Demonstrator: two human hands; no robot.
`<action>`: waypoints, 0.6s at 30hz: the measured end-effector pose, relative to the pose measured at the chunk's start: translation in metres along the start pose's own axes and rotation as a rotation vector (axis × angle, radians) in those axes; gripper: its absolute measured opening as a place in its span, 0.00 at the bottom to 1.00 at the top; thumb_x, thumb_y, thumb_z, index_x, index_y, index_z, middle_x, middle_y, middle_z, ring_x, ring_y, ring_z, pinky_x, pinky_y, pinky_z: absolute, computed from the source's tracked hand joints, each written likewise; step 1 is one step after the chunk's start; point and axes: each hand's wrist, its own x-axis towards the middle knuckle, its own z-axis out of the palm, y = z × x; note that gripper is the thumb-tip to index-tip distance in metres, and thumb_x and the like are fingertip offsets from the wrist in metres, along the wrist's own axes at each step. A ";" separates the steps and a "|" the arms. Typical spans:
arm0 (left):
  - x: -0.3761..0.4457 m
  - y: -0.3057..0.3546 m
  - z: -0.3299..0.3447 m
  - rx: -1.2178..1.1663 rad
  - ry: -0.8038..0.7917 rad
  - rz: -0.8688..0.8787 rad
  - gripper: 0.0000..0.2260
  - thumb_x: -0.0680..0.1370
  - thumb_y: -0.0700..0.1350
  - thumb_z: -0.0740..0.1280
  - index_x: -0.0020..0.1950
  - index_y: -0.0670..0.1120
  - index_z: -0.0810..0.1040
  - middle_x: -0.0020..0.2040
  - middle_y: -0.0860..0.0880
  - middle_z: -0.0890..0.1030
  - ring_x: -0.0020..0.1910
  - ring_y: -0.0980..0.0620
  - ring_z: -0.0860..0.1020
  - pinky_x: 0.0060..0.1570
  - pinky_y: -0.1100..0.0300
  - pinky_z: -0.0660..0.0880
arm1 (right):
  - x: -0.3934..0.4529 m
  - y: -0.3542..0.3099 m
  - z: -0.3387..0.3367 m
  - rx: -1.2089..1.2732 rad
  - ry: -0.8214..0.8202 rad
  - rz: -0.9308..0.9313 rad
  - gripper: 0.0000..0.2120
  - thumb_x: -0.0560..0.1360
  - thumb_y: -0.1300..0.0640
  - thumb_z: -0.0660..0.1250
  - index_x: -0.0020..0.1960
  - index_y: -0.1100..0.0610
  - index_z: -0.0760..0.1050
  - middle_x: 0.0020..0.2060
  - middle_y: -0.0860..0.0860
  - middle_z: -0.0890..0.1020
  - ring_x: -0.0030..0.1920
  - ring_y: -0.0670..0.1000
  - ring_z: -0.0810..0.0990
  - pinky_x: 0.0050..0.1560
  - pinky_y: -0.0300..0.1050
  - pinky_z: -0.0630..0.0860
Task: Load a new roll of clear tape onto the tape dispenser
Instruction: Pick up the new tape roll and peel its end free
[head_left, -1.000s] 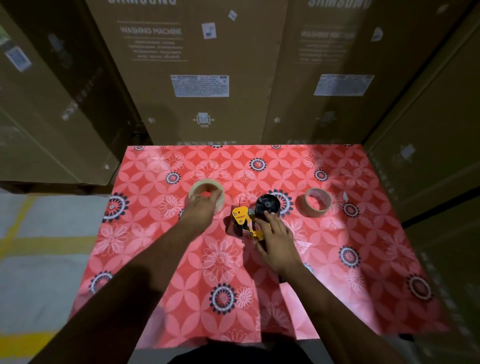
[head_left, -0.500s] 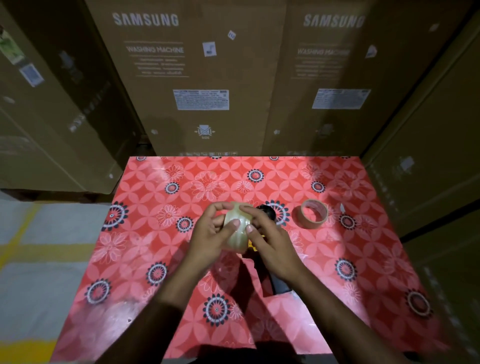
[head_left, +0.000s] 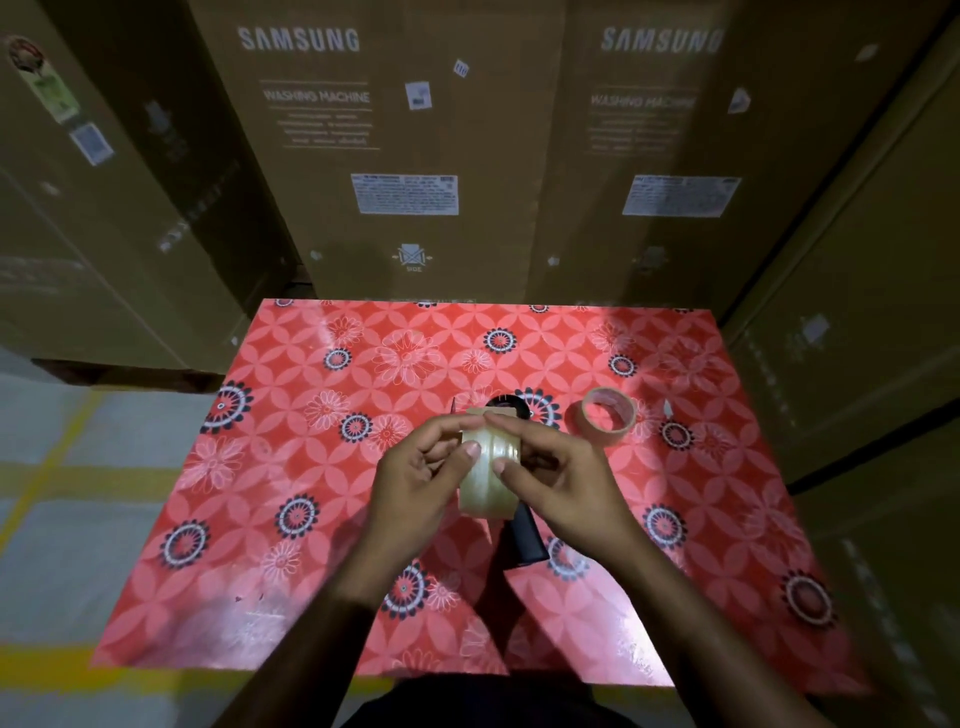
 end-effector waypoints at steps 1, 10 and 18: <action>-0.002 0.000 0.000 -0.008 -0.007 0.006 0.12 0.80 0.33 0.68 0.59 0.47 0.82 0.51 0.48 0.87 0.51 0.51 0.85 0.49 0.58 0.80 | -0.002 -0.001 -0.004 0.000 -0.032 -0.003 0.20 0.76 0.50 0.72 0.66 0.37 0.79 0.31 0.52 0.76 0.33 0.52 0.70 0.35 0.52 0.70; -0.018 0.002 0.005 -0.030 -0.032 0.035 0.16 0.76 0.33 0.73 0.60 0.46 0.82 0.53 0.49 0.87 0.54 0.53 0.85 0.51 0.59 0.81 | -0.013 -0.009 -0.014 0.013 0.042 -0.061 0.13 0.76 0.50 0.72 0.60 0.42 0.84 0.33 0.44 0.80 0.35 0.42 0.73 0.37 0.44 0.71; -0.027 0.006 0.017 0.025 -0.041 0.058 0.19 0.76 0.27 0.70 0.63 0.43 0.81 0.51 0.57 0.88 0.52 0.60 0.84 0.52 0.67 0.78 | -0.017 -0.009 -0.007 0.070 0.179 -0.004 0.13 0.73 0.46 0.74 0.58 0.42 0.85 0.29 0.55 0.78 0.30 0.52 0.74 0.35 0.54 0.77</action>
